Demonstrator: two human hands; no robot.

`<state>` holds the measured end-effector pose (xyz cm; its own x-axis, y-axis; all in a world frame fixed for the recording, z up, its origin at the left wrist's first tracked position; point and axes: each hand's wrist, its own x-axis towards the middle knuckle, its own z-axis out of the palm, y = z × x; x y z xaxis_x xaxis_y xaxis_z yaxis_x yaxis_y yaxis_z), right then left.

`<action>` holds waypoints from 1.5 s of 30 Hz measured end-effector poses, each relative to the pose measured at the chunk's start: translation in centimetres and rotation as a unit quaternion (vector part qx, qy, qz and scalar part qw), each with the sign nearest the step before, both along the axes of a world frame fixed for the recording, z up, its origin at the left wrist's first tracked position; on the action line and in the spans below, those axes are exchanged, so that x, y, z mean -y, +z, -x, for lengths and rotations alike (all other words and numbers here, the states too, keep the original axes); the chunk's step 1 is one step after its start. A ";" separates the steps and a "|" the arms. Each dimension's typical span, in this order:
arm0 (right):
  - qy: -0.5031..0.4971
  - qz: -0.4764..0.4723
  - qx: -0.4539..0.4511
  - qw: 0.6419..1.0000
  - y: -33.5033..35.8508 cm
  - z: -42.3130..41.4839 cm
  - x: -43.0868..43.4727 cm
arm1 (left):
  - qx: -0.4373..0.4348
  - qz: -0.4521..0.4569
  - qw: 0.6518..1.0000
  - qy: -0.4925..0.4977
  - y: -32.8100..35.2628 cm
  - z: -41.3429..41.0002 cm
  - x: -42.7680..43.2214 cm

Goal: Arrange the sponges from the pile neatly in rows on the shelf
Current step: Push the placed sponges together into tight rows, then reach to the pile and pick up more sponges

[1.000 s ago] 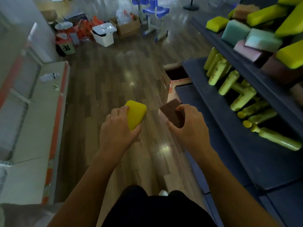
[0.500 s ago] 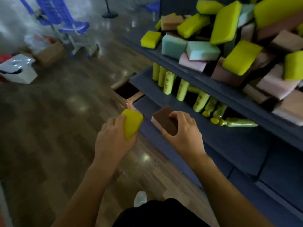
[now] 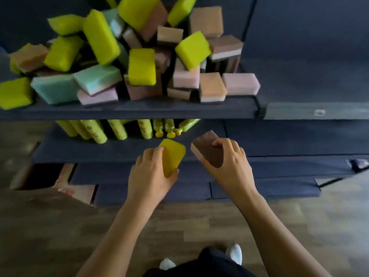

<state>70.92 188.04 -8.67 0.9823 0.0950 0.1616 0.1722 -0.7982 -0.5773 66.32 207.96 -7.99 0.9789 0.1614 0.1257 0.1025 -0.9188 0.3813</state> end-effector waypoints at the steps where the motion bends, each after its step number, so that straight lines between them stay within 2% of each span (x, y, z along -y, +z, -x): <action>1: -0.019 0.001 0.002 1.000 0.1 0.2 1.2 | 0.000 0.000 1.000 -0.020 0.1 -0.6 1.2; 10: -0.131 0.023 0.048 0.990 3.0 -0.1 12.3 | 0.038 0.024 0.991 -0.128 2.4 -5.1 12.0; 19: -0.149 0.041 0.070 0.986 7.6 -5.8 23.1 | 0.109 0.030 0.983 -0.143 7.8 -10.9 22.2; 27: -0.141 0.044 0.094 0.985 9.9 -12.0 31.1 | 0.117 0.016 0.986 -0.114 9.6 -17.4 30.1; 33: -0.131 0.031 0.085 0.987 10.3 -16.2 34.3 | 0.098 0.012 0.990 -0.098 9.7 -21.3 33.5; 45: -0.114 0.017 0.059 0.992 9.0 -25.5 35.1 | 0.060 0.012 0.992 -0.107 6.9 -30.7 34.6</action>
